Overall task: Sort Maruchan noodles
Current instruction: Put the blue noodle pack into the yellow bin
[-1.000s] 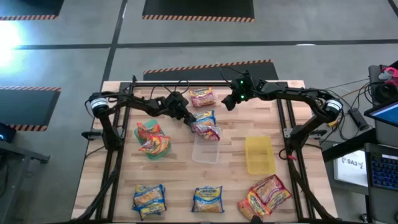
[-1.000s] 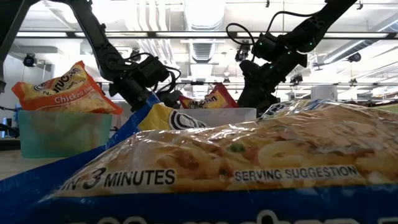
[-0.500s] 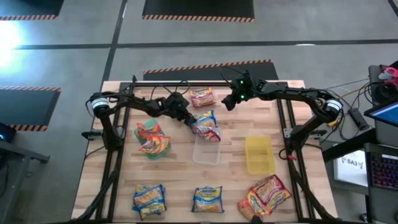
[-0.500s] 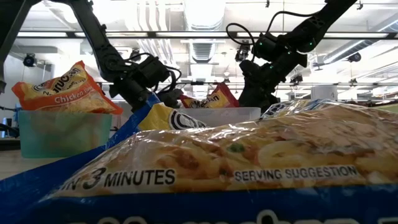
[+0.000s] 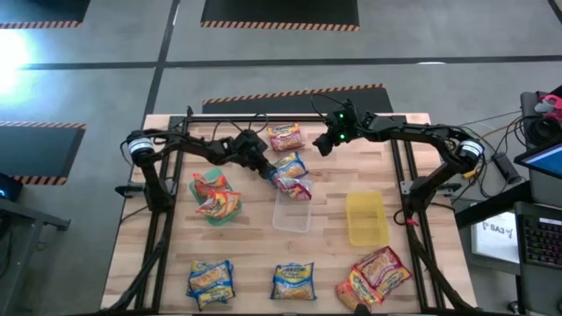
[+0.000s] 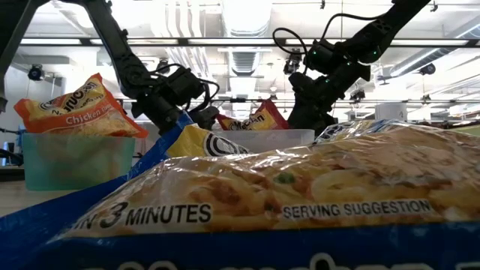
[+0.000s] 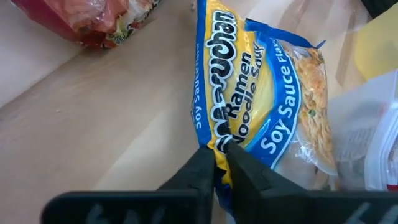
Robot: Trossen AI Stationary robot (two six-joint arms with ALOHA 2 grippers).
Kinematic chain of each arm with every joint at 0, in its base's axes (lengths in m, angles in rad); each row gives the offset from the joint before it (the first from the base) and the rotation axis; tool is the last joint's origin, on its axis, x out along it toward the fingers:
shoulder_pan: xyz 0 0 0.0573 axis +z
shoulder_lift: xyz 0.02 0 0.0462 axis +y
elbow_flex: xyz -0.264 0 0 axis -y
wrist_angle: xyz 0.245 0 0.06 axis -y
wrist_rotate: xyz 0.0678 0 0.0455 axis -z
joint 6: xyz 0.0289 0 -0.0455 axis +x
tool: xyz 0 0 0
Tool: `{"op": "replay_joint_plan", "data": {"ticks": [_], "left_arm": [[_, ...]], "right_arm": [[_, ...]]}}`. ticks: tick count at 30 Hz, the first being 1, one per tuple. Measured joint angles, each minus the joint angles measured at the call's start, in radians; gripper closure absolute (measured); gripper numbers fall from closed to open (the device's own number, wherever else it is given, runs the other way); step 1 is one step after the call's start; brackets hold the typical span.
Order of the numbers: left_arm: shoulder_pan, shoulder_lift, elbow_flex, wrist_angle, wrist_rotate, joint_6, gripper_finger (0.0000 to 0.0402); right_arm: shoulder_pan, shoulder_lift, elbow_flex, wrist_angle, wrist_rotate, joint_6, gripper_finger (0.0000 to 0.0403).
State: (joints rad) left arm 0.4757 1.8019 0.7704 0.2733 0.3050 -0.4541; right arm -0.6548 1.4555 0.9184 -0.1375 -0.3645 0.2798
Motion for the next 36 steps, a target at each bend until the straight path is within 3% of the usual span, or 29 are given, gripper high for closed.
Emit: {"op": "replay_joint_plan", "data": {"ticks": [11, 16, 21, 28, 36], "left_arm": [[0.045, -0.015, -0.001, 0.027, 0.034, 0.038, 0.0401], [0.05, -0.061, 0.0, 0.035, 0.036, 0.175, 0.0402], [0.05, -0.101, 0.0, 0.041, -0.027, 0.298, 0.0401], [0.05, -0.118, 0.001, 0.078, -0.063, 0.451, 0.0401], [0.05, -0.121, 0.001, 0.122, -0.063, 0.554, 0.0401]], "right_arm": [[0.0, 0.0, 0.0, 0.0, 0.0, 0.0, 0.028], [0.0, 0.0, 0.0, 0.004, 0.0, -0.009, 0.028], [0.0, 0.0, 0.0, 0.078, 0.003, -0.118, 0.028], [0.002, 0.0, 0.0, 0.156, 0.001, 0.022, 0.028], [0.002, 0.001, 0.0, 0.175, 0.0, 0.068, 0.028]]}}
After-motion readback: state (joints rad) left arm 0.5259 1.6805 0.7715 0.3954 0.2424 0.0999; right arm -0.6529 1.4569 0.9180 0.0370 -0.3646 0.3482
